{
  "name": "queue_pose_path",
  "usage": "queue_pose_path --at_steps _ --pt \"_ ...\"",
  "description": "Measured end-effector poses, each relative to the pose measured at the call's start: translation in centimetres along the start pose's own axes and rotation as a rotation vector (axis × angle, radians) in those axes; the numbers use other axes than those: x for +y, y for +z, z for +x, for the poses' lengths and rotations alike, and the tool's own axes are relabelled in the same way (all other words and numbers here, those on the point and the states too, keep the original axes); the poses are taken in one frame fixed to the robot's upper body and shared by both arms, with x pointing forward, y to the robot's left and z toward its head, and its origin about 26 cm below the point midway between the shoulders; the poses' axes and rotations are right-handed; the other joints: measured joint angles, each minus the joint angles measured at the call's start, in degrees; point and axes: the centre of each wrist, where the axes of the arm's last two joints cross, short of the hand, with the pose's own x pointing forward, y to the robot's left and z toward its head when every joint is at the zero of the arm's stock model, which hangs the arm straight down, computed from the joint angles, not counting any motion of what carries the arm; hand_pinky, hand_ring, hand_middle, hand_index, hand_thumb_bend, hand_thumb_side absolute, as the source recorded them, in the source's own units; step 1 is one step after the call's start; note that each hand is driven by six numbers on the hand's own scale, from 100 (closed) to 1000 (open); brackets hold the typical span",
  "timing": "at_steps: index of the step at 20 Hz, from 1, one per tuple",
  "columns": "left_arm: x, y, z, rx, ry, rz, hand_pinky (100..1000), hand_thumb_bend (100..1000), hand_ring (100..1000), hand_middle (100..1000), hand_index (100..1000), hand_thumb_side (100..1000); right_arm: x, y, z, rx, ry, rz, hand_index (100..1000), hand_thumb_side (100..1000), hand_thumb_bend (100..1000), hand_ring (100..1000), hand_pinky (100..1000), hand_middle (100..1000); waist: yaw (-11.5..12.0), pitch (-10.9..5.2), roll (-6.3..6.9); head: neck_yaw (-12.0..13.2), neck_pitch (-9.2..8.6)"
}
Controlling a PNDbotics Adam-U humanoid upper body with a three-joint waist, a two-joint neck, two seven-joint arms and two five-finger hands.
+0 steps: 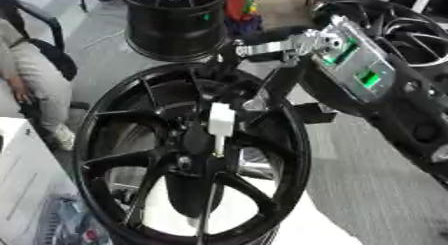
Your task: Pull the pin out of the wheel hub.
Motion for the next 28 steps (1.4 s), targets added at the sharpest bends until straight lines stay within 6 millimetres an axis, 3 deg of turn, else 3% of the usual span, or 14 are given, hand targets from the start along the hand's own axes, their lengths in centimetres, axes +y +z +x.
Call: queue_pose_path --at_steps 1,16,22,28 --pt "0.0 0.0 0.0 0.0 0.0 0.0 581 600 582 669 748 241 0.1 -0.2 0.1 -0.006 0.002 0.009 934 265 238 867 842 890 0.0 0.0 -0.01 0.0 0.0" --pt "0.0 0.0 0.0 0.001 -0.001 0.0 581 599 581 668 748 241 2.5 -2.2 -0.1 -0.006 0.023 0.132 939 258 196 859 827 882 -0.09 -0.05 -0.02 -0.06 0.0" --pt "0.0 0.0 0.0 0.001 -0.001 0.0 581 598 581 668 748 241 3.0 -2.5 -0.7 0.034 0.063 0.158 930 195 137 849 811 874 -0.03 -0.05 -0.02 -0.09 0.01" --pt "0.0 0.0 0.0 0.001 -0.001 0.0 581 599 581 668 748 240 3.4 -2.6 -1.3 0.061 0.097 0.167 867 149 100 747 710 790 0.01 -0.12 -0.02 -0.11 0.01"
